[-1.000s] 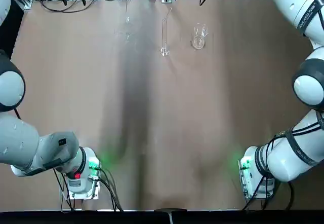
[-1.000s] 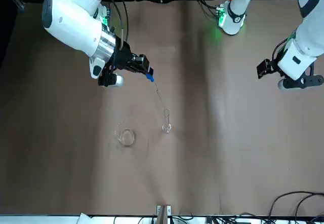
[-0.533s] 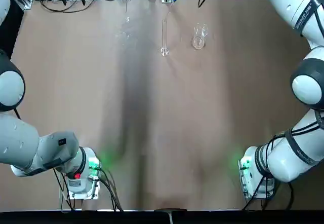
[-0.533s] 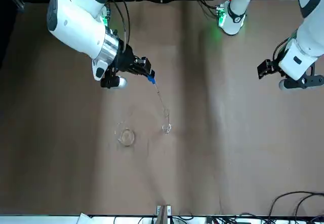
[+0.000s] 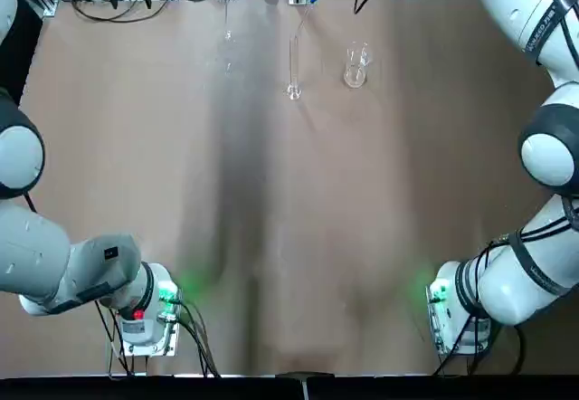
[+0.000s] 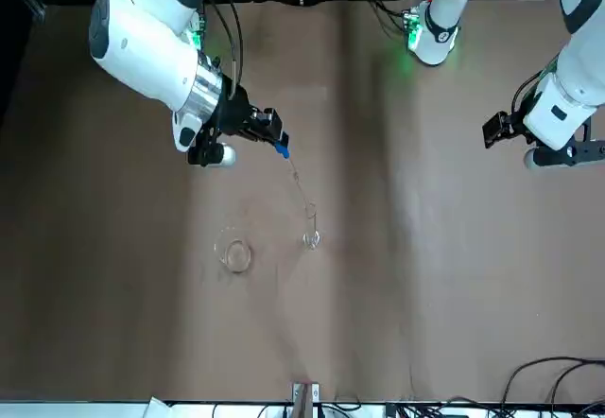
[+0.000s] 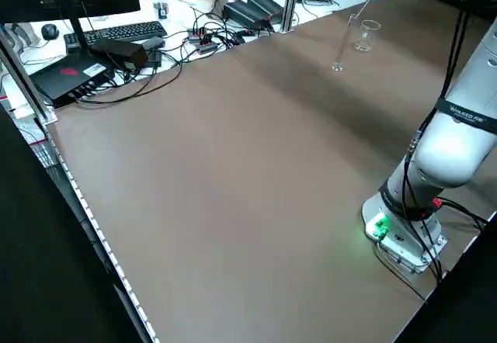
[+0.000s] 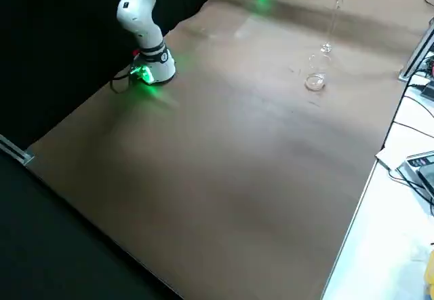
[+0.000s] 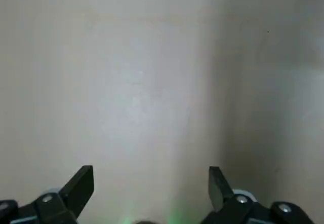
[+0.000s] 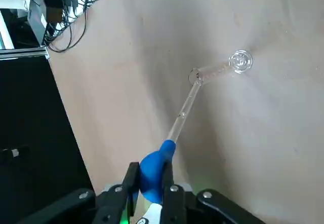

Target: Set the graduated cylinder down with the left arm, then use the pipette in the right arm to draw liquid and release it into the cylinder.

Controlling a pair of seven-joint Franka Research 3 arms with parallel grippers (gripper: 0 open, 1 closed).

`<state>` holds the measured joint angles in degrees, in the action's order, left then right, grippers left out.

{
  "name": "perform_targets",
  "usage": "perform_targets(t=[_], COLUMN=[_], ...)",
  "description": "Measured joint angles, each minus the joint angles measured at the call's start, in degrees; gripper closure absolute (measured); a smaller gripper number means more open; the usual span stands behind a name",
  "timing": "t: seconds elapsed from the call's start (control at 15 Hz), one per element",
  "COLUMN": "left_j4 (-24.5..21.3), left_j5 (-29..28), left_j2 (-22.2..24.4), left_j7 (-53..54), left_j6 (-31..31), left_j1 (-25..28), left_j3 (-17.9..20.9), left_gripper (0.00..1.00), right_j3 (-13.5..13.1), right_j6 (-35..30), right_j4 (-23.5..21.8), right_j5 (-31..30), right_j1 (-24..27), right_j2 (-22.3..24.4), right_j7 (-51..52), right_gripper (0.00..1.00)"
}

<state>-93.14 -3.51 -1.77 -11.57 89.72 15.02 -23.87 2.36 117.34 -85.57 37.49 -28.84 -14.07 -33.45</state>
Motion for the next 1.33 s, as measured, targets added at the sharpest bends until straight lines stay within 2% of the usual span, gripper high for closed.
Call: perform_targets(t=[0.53, 0.8, 1.33], left_j4=[0.0, 0.0, 0.0], left_j5=[0.0, 0.0, 0.0], left_j2=[0.0, 0.0, 0.0], left_j7=[0.1, 0.1, 0.2], left_j6=[0.0, 0.0, 0.0], left_j1=[0.0, 0.0, 0.0], left_j3=[0.0, 0.0, 0.1], left_gripper=[0.00, 0.00, 0.00], right_j3=[0.0, 0.0, 0.0], right_j6=[0.5, 0.6, 0.9], right_j4=[0.0, 0.0, 0.0], right_j5=[-0.2, -0.2, -0.2], right_j1=[-0.1, -0.4, -1.0], right_j2=[-0.5, -0.5, -0.5], right_j7=[0.0, 0.0, -0.1], right_gripper=[0.78, 0.90, 0.93])
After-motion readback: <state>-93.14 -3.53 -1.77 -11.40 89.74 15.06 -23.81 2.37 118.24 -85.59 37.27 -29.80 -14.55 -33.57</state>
